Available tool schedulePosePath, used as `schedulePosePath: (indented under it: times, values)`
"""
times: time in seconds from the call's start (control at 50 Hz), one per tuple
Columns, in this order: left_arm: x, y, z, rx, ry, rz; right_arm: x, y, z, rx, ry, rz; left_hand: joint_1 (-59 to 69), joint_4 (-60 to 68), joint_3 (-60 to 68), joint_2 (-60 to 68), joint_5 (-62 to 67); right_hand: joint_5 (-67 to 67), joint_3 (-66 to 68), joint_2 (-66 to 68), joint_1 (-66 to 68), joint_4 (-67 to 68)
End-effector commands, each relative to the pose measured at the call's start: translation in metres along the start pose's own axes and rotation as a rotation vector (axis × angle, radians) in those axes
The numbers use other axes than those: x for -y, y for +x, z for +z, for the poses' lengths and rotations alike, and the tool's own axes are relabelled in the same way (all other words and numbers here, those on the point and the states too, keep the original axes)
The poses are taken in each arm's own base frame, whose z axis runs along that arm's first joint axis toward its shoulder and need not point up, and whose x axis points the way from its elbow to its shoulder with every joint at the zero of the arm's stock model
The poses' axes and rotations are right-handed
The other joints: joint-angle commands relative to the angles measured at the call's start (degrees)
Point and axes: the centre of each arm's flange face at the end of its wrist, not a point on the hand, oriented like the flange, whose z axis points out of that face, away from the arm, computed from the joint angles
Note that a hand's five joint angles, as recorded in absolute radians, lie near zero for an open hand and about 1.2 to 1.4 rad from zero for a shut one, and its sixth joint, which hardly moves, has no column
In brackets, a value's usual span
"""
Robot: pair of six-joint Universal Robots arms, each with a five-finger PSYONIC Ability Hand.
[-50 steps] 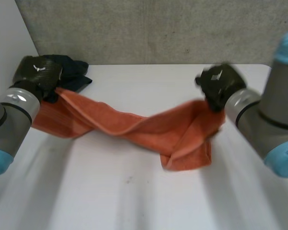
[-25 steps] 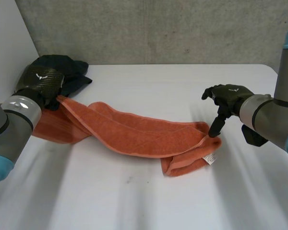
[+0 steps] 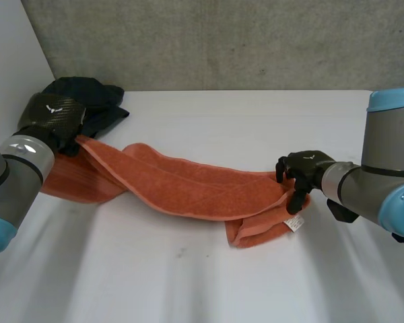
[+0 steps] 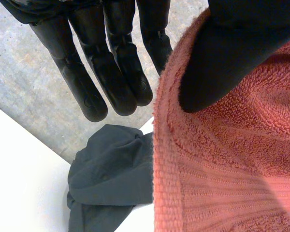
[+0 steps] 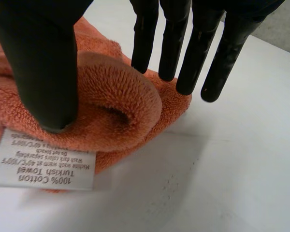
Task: Fold the laundry.
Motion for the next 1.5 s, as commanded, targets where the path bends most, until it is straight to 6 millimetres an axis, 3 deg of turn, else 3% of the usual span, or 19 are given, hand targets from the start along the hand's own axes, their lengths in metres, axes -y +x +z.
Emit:
schedulePosePath:
  times: [0.02, 0.12, 0.22, 0.34, 0.42, 0.54, 0.68, 0.76, 0.82, 0.84, 0.9, 0.98, 1.02, 1.1, 1.16, 1.24, 1.32, 1.44, 1.5]
  values:
    - [-0.003, 0.000, 0.001, 0.002, -0.009, -0.001, -0.002, 0.002, 0.020, 0.003, 0.003, 0.020, 13.85, 11.18, 11.64, 11.39, 14.42, 46.64, 45.12, 44.92, 50.15, 45.25]
    - [0.001, -0.001, 0.001, 0.004, 0.002, -0.001, 0.033, 0.014, 0.009, -0.039, 0.106, -0.002, 13.85, 11.18, 11.64, 11.39, 14.42, 46.68, 45.17, 44.96, 50.19, 45.29]
    - [0.015, -0.010, -0.003, 0.028, 0.038, 0.004, 0.112, 0.031, -0.064, -0.127, 0.281, -0.166, 13.85, 11.18, 11.64, 11.39, 14.42, 46.68, 45.17, 44.96, 50.19, 45.29]
    - [0.054, -0.033, -0.023, 0.091, 0.147, 0.009, 0.130, 0.038, -0.109, -0.209, 0.232, -0.438, 13.85, 11.18, 11.64, 11.39, 14.42, 46.68, 45.17, 44.96, 50.19, 45.29]
    - [0.057, -0.031, -0.030, 0.048, 0.113, 0.016, 0.124, 0.033, -0.125, -0.242, 0.149, -0.584, 13.85, 11.18, 11.64, 11.39, 14.42, 46.68, 45.17, 44.96, 50.19, 45.29]
    - [0.035, -0.014, -0.029, -0.093, -0.021, 0.013, 0.107, 0.026, -0.115, -0.259, 0.075, -0.649, 13.85, 11.18, 11.64, 11.39, 14.42, 46.68, 45.17, 44.96, 50.19, 45.29]
    - [-0.002, 0.005, 0.016, -0.156, -0.103, 0.067, 0.074, 0.012, -0.059, -0.188, -0.014, -0.672, 13.85, 11.18, 11.64, 11.39, 14.42, 46.68, 45.17, 44.96, 50.19, 45.29]
    - [-0.004, 0.009, 0.051, -0.120, -0.032, 0.150, 0.078, 0.020, -0.026, -0.263, 0.022, -0.675, 13.85, 11.18, 11.64, 11.39, 14.42, 46.68, 45.17, 44.96, 50.19, 45.29]
    - [0.010, 0.004, 0.080, -0.025, 0.112, 0.214, 0.102, 0.033, -0.002, -0.399, 0.147, -0.668, 13.85, 11.18, 11.64, 11.39, 14.42, 46.68, 45.17, 44.96, 50.19, 45.29]
    - [0.017, 0.001, 0.089, 0.016, 0.172, 0.225, 0.124, 0.040, 0.005, -0.481, 0.255, -0.659, 13.85, 11.18, 11.64, 11.39, 14.42, 46.68, 45.17, 44.96, 50.19, 45.29]
    - [0.050, -0.014, 0.107, 0.164, 0.396, 0.244, 0.162, 0.050, 0.006, -0.609, 0.457, -0.640, 13.85, 11.18, 11.64, 11.39, 14.42, 46.68, 45.17, 44.96, 50.19, 45.29]
    - [0.098, -0.032, 0.112, 0.341, 0.686, 0.241, 0.236, 0.064, -0.024, -0.848, 0.886, -0.578, 13.85, 11.18, 11.64, 11.39, 14.42, 46.68, 45.17, 44.96, 50.19, 45.29]
    - [0.125, -0.042, 0.106, 0.428, 0.830, 0.226, 0.254, 0.066, -0.038, -0.907, 1.002, -0.557, 13.85, 11.18, 11.64, 11.39, 14.42, 46.68, 45.17, 44.96, 50.19, 45.29]
    - [0.149, -0.049, 0.094, 0.450, 0.932, 0.155, 0.276, 0.068, -0.064, -0.989, 1.160, -0.529, 13.85, 11.18, 11.64, 11.39, 14.42, 46.68, 45.17, 44.96, 50.19, 45.29]
    - [0.155, -0.054, 0.086, 0.438, 0.948, 0.102, 0.271, 0.067, -0.061, -0.966, 1.123, -0.534, 13.85, 11.18, 11.64, 11.39, 14.42, 46.68, 45.17, 44.96, 50.19, 45.29]
    - [0.138, -0.055, 0.082, 0.400, 0.874, 0.063, 0.246, 0.052, -0.041, -0.854, 0.975, -0.557, 13.85, 11.18, 11.64, 11.39, 14.42, 46.68, 45.17, 44.96, 50.19, 45.29]
    - [0.098, -0.037, 0.085, 0.319, 0.722, 0.064, 0.201, 0.037, -0.012, -0.708, 0.748, -0.589, 13.85, 11.18, 11.64, 11.39, 14.42, 46.68, 45.17, 44.96, 50.19, 45.29]
    - [0.012, 0.011, 0.078, 0.130, 0.408, 0.068, 0.111, 0.027, 0.024, -0.513, 0.396, -0.585, 13.85, 11.18, 11.64, 11.39, 14.42, 46.68, 45.17, 44.96, 50.19, 45.29]
    - [-0.027, 0.034, 0.070, 0.045, 0.261, 0.089, 0.080, 0.021, 0.032, -0.448, 0.298, -0.563, 13.85, 11.18, 11.64, 11.39, 14.42, 46.68, 45.17, 44.96, 50.19, 45.29]
